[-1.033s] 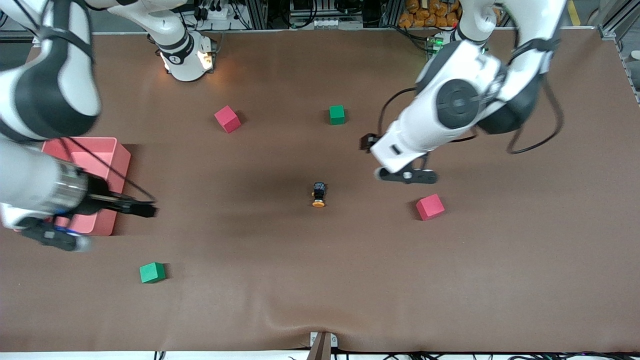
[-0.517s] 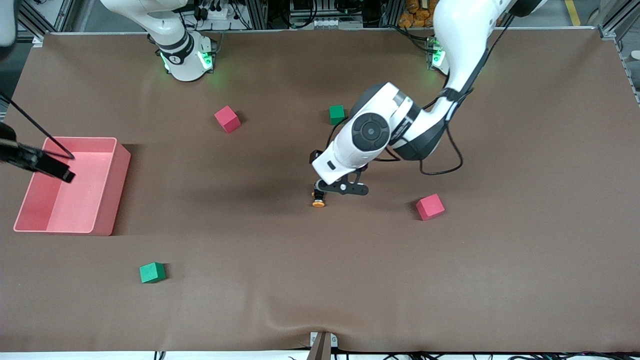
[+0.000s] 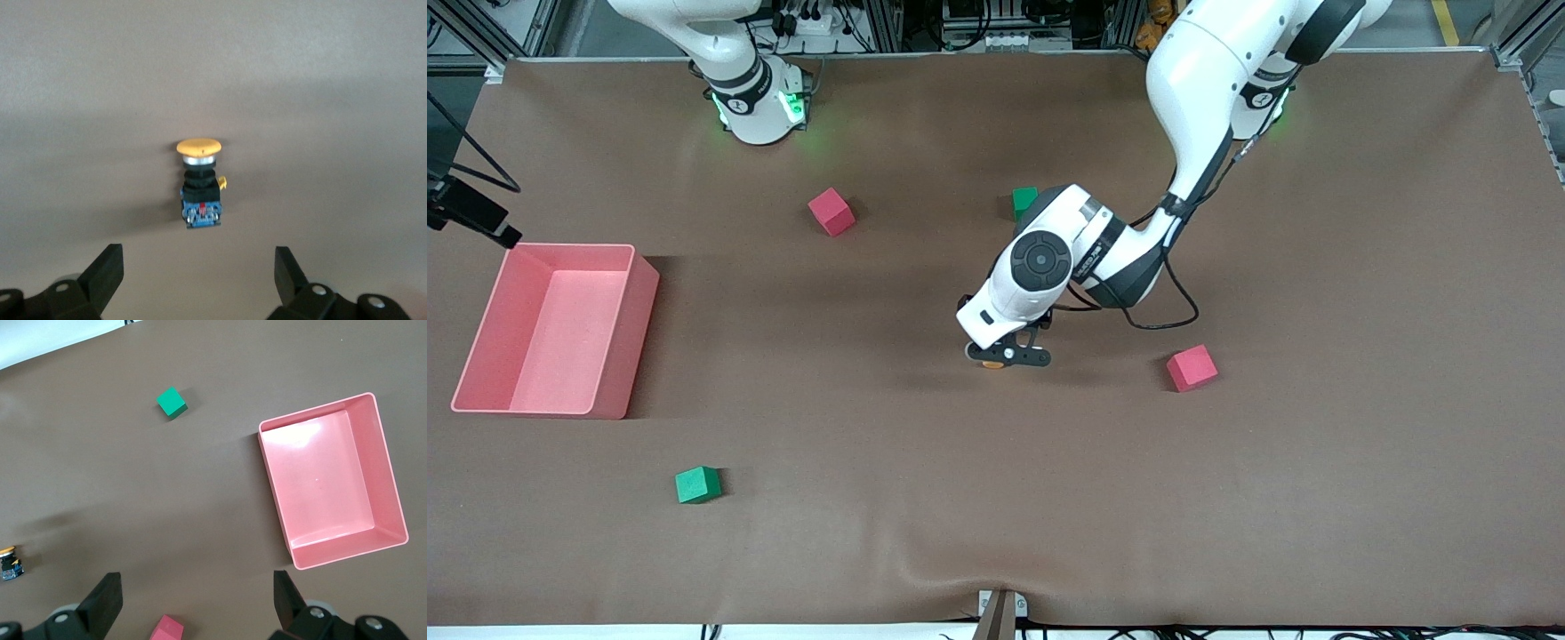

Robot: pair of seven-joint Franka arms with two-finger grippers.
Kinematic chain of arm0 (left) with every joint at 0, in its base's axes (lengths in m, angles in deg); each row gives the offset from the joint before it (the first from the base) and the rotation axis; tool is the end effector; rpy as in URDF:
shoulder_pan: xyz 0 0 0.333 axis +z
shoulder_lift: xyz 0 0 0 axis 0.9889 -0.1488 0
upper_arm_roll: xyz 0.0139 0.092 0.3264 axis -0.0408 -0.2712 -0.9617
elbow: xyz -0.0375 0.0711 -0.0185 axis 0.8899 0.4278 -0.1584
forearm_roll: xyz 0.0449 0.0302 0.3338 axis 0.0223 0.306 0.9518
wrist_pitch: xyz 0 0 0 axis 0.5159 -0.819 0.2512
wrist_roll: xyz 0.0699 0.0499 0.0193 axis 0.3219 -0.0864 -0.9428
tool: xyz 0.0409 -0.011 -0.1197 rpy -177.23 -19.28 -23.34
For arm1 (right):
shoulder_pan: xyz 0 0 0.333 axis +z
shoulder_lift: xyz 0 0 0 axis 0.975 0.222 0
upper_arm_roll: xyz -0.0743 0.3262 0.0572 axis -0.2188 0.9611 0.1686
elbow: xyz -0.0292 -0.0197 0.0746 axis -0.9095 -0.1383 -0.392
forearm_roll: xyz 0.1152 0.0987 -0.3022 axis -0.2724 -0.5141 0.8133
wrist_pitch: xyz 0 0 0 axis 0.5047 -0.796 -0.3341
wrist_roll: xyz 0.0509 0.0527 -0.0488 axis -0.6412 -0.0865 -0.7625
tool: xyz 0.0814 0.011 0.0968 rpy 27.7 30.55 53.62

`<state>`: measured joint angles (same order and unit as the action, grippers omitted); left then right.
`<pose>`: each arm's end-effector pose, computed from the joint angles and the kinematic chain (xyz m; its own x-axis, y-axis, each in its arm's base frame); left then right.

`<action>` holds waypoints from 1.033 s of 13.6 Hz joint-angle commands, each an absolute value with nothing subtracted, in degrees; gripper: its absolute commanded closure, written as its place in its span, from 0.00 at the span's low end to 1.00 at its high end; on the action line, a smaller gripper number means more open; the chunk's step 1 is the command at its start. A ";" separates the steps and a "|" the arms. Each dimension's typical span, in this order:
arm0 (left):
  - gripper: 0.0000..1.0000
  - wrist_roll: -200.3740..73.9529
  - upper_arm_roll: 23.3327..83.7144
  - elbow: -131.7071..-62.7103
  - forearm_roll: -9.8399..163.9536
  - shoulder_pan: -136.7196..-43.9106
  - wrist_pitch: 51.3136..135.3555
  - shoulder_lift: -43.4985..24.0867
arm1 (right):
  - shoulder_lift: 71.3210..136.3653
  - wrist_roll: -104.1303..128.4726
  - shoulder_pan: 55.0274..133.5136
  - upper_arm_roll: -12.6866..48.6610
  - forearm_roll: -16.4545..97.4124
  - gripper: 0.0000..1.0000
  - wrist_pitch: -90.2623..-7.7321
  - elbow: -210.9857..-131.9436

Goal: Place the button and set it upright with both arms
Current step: 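Retract the right gripper while the left gripper reaches the button, then lower the left gripper and grasp the button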

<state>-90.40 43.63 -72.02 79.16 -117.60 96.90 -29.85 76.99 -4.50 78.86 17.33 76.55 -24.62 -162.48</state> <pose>0.5235 -0.4872 0.2963 0.9891 -0.0939 -0.1130 -0.0735 -0.9822 0.1731 0.4814 -0.0373 0.6594 0.9582 -0.2768 0.0724 -0.2748 -0.9608 -0.0363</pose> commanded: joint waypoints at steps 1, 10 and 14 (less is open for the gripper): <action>0.00 -90.51 42.58 -69.39 79.46 -118.53 98.69 -33.03 | 76.60 -3.68 78.14 18.52 77.24 0.00 -23.21 -162.01; 0.09 -89.63 37.22 -69.04 79.46 -123.63 102.12 -36.55 | 77.21 1.15 72.87 22.65 77.41 0.00 -23.11 -161.12; 0.17 -89.54 37.22 -69.04 79.46 -123.80 103.43 -37.61 | 77.30 1.69 73.13 22.65 77.41 0.00 -23.46 -161.12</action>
<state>-89.94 38.10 -71.07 79.19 -123.00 102.49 -35.84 77.00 0.99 74.42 21.25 76.57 -24.00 -162.16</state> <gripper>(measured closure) 0.123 0.000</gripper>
